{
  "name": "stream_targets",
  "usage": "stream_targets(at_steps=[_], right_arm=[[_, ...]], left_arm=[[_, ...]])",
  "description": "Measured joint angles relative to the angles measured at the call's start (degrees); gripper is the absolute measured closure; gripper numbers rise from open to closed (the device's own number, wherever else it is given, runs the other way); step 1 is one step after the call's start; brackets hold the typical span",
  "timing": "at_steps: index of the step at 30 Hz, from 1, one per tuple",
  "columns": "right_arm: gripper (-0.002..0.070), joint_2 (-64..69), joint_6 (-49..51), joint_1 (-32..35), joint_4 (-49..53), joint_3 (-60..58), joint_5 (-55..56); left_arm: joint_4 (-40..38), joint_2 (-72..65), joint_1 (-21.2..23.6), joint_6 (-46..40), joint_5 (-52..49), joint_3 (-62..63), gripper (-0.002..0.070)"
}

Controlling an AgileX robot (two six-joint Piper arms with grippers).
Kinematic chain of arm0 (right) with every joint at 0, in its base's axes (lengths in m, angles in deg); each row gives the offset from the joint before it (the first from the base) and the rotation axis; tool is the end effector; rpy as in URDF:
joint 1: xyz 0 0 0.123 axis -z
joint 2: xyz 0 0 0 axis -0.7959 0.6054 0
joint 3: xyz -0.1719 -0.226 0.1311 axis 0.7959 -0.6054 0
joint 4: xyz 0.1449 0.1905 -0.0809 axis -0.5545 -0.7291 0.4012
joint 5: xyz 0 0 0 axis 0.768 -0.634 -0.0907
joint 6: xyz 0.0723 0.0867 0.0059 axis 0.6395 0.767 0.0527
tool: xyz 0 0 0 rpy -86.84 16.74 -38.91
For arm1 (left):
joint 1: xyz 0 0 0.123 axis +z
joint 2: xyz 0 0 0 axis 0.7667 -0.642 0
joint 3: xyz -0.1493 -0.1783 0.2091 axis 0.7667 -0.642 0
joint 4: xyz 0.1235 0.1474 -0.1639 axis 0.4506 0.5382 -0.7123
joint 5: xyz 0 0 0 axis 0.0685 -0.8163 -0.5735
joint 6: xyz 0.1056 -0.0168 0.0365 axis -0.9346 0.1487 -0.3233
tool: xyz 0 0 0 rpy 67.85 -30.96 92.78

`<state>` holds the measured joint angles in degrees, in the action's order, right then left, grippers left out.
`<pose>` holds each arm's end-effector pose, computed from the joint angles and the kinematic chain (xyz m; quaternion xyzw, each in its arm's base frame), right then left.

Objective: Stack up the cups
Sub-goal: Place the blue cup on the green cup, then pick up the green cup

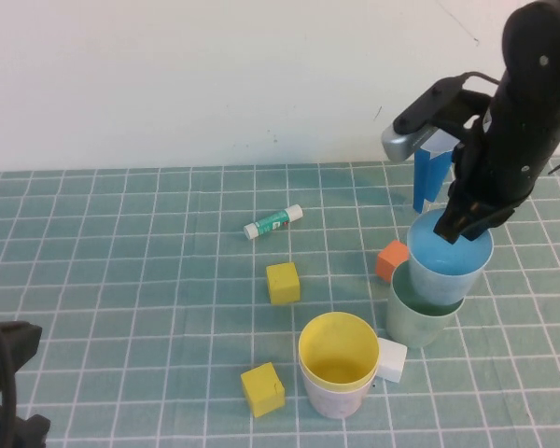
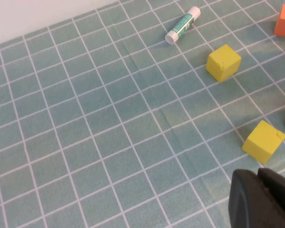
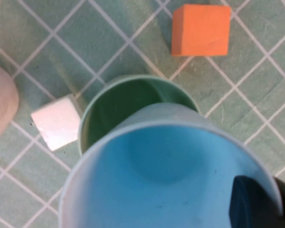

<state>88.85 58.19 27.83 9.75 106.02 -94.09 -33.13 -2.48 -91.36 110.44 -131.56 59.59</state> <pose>0.3745 0.1657 0.2946 -0.3882 0.9101 -0.0287 0.1423 0.1020 -0.0485 0.3534 0.1743 0.8599 -0.0903 0.4712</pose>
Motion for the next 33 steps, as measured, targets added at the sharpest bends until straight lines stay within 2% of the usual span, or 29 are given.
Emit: stream_targets(at_steps=[9,20,22,28,33], right_arm=[[0.066,0.15,-3.27,1.87,-6.83,-0.02,0.6],[0.0648,0.34,-4.08,1.89,-7.62,-0.02,0.79],[0.0611,1.02,-4.08,1.89,-7.75,-0.02,0.94],[0.0374,3.37,-2.25,2.12,-8.09,-0.02,1.22],[0.032,3.59,-0.7,3.32,-8.09,-0.02,1.11]], left_arm=[[0.0,0.0,0.0,0.04,0.0,0.0,0.0676],[2.54,0.0,0.0,1.65,0.0,0.0,0.0676],[2.52,0.0,0.0,1.75,0.0,0.0,0.0676],[2.66,0.0,0.0,2.02,0.0,0.0,0.0676],[2.66,0.0,0.0,2.52,0.0,0.0,0.0676]])
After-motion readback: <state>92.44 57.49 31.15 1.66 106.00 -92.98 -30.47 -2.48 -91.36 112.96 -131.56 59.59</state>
